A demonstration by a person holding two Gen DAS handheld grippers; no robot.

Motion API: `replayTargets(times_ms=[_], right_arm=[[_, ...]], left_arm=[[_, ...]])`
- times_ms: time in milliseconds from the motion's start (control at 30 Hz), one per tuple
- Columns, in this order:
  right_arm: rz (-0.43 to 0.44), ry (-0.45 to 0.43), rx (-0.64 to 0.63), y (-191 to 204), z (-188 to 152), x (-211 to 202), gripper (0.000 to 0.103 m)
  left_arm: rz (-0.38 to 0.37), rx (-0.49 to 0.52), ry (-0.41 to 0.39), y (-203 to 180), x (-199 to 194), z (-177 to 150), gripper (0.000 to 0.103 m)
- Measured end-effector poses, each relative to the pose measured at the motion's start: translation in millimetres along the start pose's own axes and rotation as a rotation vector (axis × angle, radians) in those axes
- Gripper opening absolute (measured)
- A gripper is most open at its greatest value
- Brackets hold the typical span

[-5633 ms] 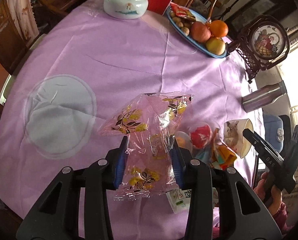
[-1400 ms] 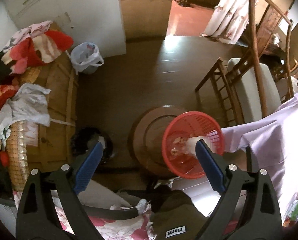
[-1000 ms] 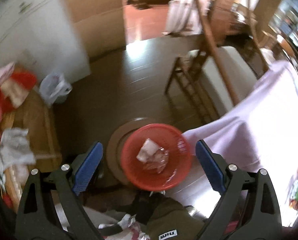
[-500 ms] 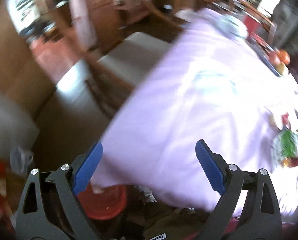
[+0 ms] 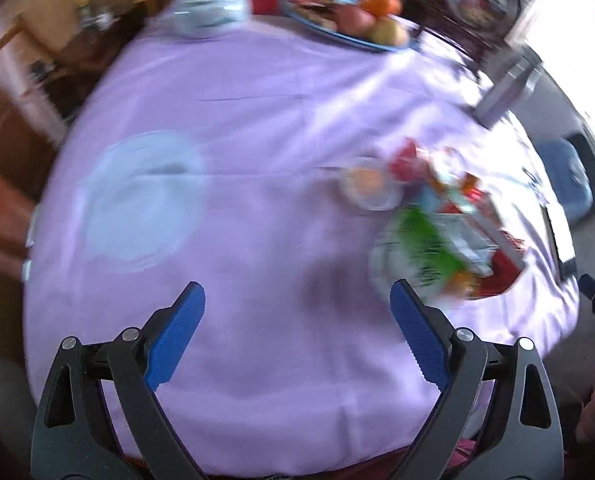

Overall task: Collect trash
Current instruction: 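Bring both tools back up over the table toward the green carton, then grasp the green drink carton with the left tool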

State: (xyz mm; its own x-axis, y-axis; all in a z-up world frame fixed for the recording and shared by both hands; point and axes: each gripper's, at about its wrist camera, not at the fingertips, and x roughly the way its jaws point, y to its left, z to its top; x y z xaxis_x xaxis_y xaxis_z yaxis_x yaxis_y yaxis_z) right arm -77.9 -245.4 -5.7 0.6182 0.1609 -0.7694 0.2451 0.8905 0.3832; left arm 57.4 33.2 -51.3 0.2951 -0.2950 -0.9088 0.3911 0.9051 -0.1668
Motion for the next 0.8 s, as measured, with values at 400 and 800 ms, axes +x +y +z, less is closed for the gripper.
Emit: replayTargets(times_ms=[400, 800], right_arm=[[-0.088, -0.066, 0.157, -53.3, -23.4, -29.4, 0.084], [0.069, 0.015, 0.019, 0.0, 4.2, 16.4, 0.084]], left_arm=[[-0.131, 0.139, 0.059, -69.6, 40.8, 33.8, 0.091], [0.054, -0.077, 0.069, 47.0, 21.8, 2.9, 0.097]])
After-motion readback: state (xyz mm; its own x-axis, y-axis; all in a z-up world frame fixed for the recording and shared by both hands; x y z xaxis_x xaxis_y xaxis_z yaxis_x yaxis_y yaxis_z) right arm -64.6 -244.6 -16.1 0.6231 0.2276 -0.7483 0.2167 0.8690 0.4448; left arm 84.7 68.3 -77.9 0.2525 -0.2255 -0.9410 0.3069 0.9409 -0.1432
